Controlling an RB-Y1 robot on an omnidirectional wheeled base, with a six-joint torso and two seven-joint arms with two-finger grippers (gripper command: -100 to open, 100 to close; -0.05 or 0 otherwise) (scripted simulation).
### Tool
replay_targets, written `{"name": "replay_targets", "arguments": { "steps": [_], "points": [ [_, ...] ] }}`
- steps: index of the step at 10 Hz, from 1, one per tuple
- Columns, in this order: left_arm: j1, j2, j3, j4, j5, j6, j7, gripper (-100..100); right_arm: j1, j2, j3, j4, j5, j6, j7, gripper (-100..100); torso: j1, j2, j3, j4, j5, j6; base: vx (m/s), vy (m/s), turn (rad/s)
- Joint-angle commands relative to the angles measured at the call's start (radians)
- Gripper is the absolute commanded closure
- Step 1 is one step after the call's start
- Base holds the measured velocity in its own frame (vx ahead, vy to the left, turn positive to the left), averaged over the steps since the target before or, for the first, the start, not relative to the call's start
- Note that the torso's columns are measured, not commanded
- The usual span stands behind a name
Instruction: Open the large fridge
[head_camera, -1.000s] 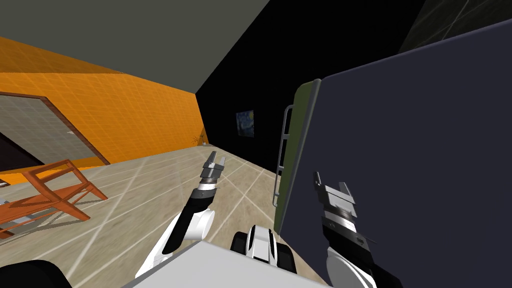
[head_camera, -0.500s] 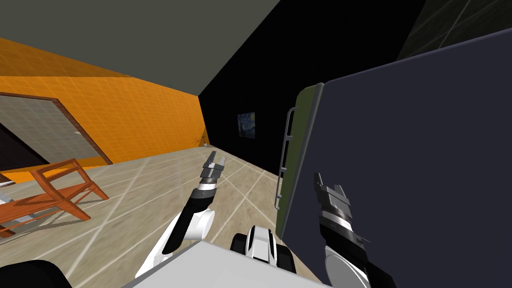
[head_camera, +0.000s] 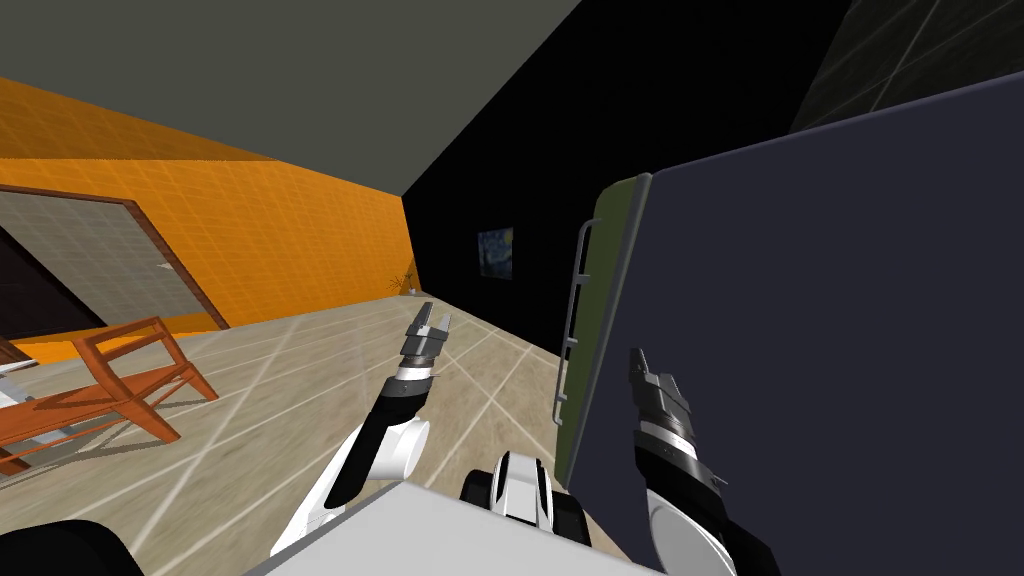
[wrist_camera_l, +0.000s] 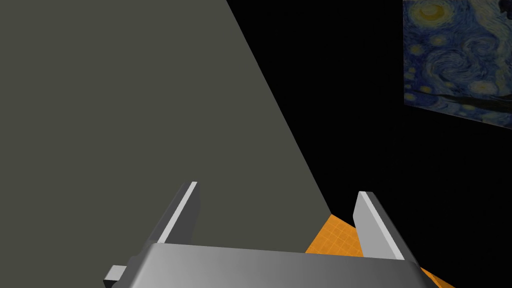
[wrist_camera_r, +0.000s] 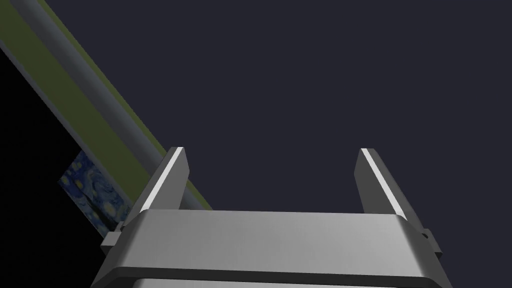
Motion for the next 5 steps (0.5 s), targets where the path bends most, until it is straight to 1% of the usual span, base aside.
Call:
{"name": "replay_targets", "arguments": {
  "steps": [1, 2, 3, 4, 5],
  "points": [
    [0.000, 0.000, 0.000, 0.000, 0.000, 0.000, 0.000, 0, -0.004, 0.007, 0.021, 0.019, -0.064, 0.019, -0.051, -100, 0.000, -0.001, 0.000, -0.001, -0.001, 0.000, 0.025, 0.028, -0.009],
    [0.000, 0.000, 0.000, 0.000, 0.000, 0.000, 0.000, 0, -0.005, 0.016, 0.031, 0.022, -0.095, 0.019, -0.089, -100, -0.001, -0.004, -0.002, -0.002, -0.002, -0.002, 0.035, 0.035, 0.062],
    [0.000, 0.000, 0.000, 0.000, 0.000, 0.000, 0.000, 0, -0.005, 0.016, 0.031, 0.022, -0.110, 0.019, -0.089, -100, 0.000, -0.006, -0.003, -0.002, -0.002, -0.003, 0.021, 0.031, 0.004],
    [0.000, 0.000, 0.000, 0.000, 0.000, 0.000, 0.000, 0, -0.006, 0.026, 0.041, 0.026, -0.143, 0.019, -0.125, -100, 0.000, -0.007, -0.003, -0.003, -0.002, -0.004, 0.021, 0.040, 0.054],
    [0.000, 0.000, 0.000, 0.000, 0.000, 0.000, 0.000, 0, -0.006, 0.026, 0.041, 0.026, -0.155, 0.019, -0.126, -100, 0.000, -0.009, -0.004, -0.003, -0.002, -0.005, 0.009, 0.026, 0.019]
  ]
}}
